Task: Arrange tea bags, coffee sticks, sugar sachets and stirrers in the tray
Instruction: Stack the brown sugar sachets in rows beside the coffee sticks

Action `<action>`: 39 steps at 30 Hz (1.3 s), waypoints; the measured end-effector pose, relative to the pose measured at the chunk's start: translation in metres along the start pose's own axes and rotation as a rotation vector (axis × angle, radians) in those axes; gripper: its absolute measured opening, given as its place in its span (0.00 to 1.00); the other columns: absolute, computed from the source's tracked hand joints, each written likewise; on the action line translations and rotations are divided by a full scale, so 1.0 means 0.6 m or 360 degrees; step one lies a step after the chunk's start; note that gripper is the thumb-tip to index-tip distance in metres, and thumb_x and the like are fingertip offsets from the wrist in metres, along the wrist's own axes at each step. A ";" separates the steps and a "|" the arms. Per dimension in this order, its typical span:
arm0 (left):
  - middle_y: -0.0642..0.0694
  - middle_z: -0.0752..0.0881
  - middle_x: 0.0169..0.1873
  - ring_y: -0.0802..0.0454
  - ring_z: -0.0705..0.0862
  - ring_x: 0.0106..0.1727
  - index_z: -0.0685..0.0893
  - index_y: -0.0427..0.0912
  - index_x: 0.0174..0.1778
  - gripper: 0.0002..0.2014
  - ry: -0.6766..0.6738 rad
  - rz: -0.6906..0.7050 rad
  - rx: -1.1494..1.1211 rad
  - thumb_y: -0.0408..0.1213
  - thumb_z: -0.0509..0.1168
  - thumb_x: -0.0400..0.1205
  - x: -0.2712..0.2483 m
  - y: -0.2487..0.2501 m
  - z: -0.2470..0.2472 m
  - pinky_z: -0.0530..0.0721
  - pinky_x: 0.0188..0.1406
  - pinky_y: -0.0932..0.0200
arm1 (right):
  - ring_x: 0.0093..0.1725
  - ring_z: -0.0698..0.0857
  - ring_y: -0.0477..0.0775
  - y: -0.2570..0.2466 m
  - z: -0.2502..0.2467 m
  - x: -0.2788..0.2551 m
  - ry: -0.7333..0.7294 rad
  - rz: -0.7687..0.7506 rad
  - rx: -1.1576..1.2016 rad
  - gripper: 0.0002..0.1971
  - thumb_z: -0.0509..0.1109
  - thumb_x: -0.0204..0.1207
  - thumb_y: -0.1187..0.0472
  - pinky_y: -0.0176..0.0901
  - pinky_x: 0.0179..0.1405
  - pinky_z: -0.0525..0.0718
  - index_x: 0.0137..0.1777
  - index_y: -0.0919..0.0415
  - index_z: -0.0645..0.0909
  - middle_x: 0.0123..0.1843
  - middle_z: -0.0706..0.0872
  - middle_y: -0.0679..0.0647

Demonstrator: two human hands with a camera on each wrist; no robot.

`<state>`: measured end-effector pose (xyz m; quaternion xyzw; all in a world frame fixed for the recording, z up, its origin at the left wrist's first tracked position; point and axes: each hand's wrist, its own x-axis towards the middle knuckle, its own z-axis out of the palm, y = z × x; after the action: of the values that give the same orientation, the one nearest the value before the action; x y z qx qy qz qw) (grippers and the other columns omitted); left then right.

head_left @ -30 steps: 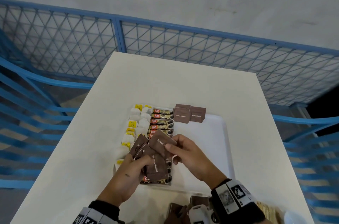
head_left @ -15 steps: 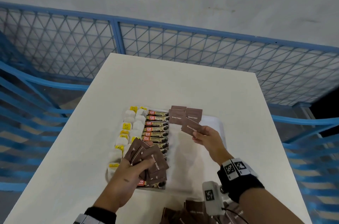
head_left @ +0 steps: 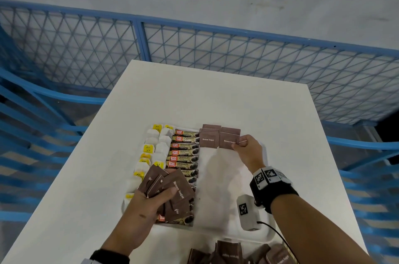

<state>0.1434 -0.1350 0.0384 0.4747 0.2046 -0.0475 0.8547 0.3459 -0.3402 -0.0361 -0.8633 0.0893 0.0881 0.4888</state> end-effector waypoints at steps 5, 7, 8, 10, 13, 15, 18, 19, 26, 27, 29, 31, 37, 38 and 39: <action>0.40 0.91 0.44 0.47 0.90 0.42 0.87 0.41 0.54 0.45 0.0061 0.0054 -0.0002 0.48 0.88 0.38 0.003 0.003 0.002 0.87 0.32 0.50 | 0.40 0.80 0.53 0.014 0.018 0.009 0.0032 -0.0002 -0.0010 0.11 0.74 0.72 0.65 0.27 0.30 0.72 0.48 0.59 0.73 0.33 0.79 0.49; 0.40 0.91 0.46 0.47 0.90 0.44 0.85 0.41 0.56 0.46 0.0092 0.0054 0.0011 0.47 0.88 0.38 0.005 0.002 0.001 0.87 0.33 0.51 | 0.40 0.80 0.53 0.016 0.019 0.007 0.0063 -0.0033 -0.0009 0.13 0.74 0.72 0.65 0.25 0.29 0.73 0.51 0.59 0.72 0.34 0.80 0.51; 0.40 0.90 0.48 0.47 0.90 0.45 0.84 0.40 0.57 0.47 0.0107 0.0051 0.0017 0.46 0.88 0.39 0.005 0.002 0.001 0.88 0.34 0.51 | 0.40 0.80 0.52 0.017 0.020 0.005 0.0086 -0.0047 -0.0012 0.14 0.74 0.72 0.65 0.24 0.29 0.73 0.53 0.61 0.72 0.35 0.81 0.54; 0.39 0.90 0.51 0.47 0.90 0.46 0.83 0.40 0.59 0.44 0.0130 0.0040 0.0013 0.41 0.87 0.44 0.006 0.000 -0.002 0.87 0.34 0.51 | 0.40 0.79 0.52 0.014 0.018 -0.001 0.0129 -0.0069 -0.0031 0.16 0.73 0.72 0.65 0.24 0.30 0.73 0.57 0.63 0.72 0.39 0.81 0.57; 0.40 0.90 0.51 0.48 0.90 0.45 0.83 0.40 0.58 0.47 0.0122 0.0049 -0.0019 0.44 0.88 0.40 0.004 -0.001 0.000 0.87 0.32 0.52 | 0.39 0.79 0.51 0.005 0.014 -0.022 0.0128 -0.0095 0.0012 0.12 0.72 0.74 0.64 0.25 0.30 0.74 0.54 0.63 0.74 0.37 0.80 0.53; 0.43 0.91 0.48 0.48 0.90 0.43 0.85 0.43 0.54 0.43 0.0121 0.0053 -0.0011 0.44 0.88 0.40 0.002 -0.001 0.001 0.87 0.31 0.51 | 0.39 0.80 0.50 -0.008 0.014 -0.048 0.0030 -0.0067 0.0087 0.06 0.71 0.75 0.63 0.26 0.30 0.74 0.48 0.59 0.76 0.35 0.80 0.49; 0.46 0.92 0.43 0.48 0.91 0.41 0.90 0.50 0.45 0.16 0.0135 0.0046 0.0051 0.28 0.78 0.65 -0.003 0.002 0.005 0.89 0.34 0.42 | 0.34 0.83 0.47 -0.037 0.014 -0.103 -0.0233 -0.0130 0.0074 0.04 0.69 0.78 0.58 0.24 0.29 0.75 0.44 0.57 0.79 0.37 0.84 0.49; 0.47 0.92 0.42 0.49 0.91 0.41 0.90 0.51 0.44 0.16 0.0123 0.0048 0.0080 0.23 0.72 0.71 -0.002 0.001 0.003 0.89 0.35 0.41 | 0.32 0.82 0.46 -0.049 0.013 -0.125 -0.0365 -0.0163 0.0064 0.07 0.67 0.79 0.56 0.23 0.27 0.75 0.44 0.59 0.80 0.36 0.84 0.49; 0.39 0.91 0.41 0.44 0.91 0.38 0.86 0.41 0.50 0.13 0.0176 0.0027 0.0201 0.23 0.69 0.73 -0.016 0.012 0.002 0.88 0.31 0.45 | 0.34 0.82 0.49 -0.102 0.025 -0.251 -0.1245 -0.0079 0.0378 0.15 0.69 0.75 0.51 0.35 0.28 0.77 0.48 0.65 0.80 0.38 0.85 0.52; 0.39 0.91 0.40 0.43 0.90 0.37 0.86 0.41 0.49 0.12 0.0155 0.0031 0.0198 0.23 0.69 0.73 -0.018 0.014 0.000 0.88 0.31 0.45 | 0.34 0.82 0.48 -0.103 0.028 -0.259 -0.1274 -0.0073 0.0395 0.14 0.72 0.74 0.54 0.35 0.29 0.78 0.50 0.65 0.80 0.38 0.85 0.50; 0.39 0.91 0.41 0.43 0.90 0.38 0.86 0.41 0.47 0.12 0.0102 0.0023 0.0192 0.22 0.69 0.73 -0.023 0.020 -0.003 0.89 0.32 0.46 | 0.34 0.83 0.47 -0.105 0.034 -0.268 -0.1289 -0.0051 0.0449 0.08 0.73 0.75 0.60 0.37 0.31 0.80 0.49 0.63 0.79 0.39 0.85 0.49; 0.38 0.91 0.44 0.43 0.90 0.43 0.87 0.42 0.49 0.15 0.0011 0.0003 0.0184 0.20 0.72 0.70 -0.029 0.024 -0.011 0.90 0.37 0.46 | 0.35 0.84 0.46 -0.108 0.039 -0.273 -0.1271 -0.0016 0.0507 0.04 0.71 0.76 0.63 0.37 0.34 0.81 0.47 0.61 0.79 0.40 0.85 0.50; 0.39 0.90 0.41 0.45 0.89 0.41 0.88 0.42 0.46 0.17 -0.0064 0.0004 0.0248 0.25 0.66 0.64 -0.034 0.022 -0.040 0.87 0.34 0.52 | 0.39 0.88 0.46 -0.109 0.056 -0.274 -0.1161 0.0118 0.0679 0.06 0.67 0.78 0.68 0.39 0.35 0.85 0.53 0.65 0.79 0.43 0.86 0.52; 0.40 0.90 0.40 0.46 0.89 0.40 0.88 0.43 0.45 0.16 -0.0054 0.0008 0.0259 0.25 0.66 0.64 -0.034 0.023 -0.044 0.86 0.33 0.53 | 0.39 0.88 0.47 -0.107 0.058 -0.269 -0.1114 0.0142 0.0730 0.06 0.66 0.78 0.69 0.39 0.36 0.86 0.53 0.65 0.79 0.43 0.87 0.53; 0.41 0.90 0.38 0.47 0.88 0.40 0.88 0.42 0.44 0.15 -0.0049 0.0014 0.0270 0.26 0.66 0.64 -0.034 0.023 -0.048 0.85 0.33 0.54 | 0.38 0.88 0.48 -0.105 0.059 -0.263 -0.1061 0.0165 0.0782 0.05 0.66 0.78 0.70 0.40 0.37 0.87 0.52 0.65 0.79 0.42 0.87 0.53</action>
<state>0.1196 -0.1059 0.0437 0.5455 0.1847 -0.0682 0.8147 0.2060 -0.2672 0.0363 -0.6395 -0.0121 0.3634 0.6774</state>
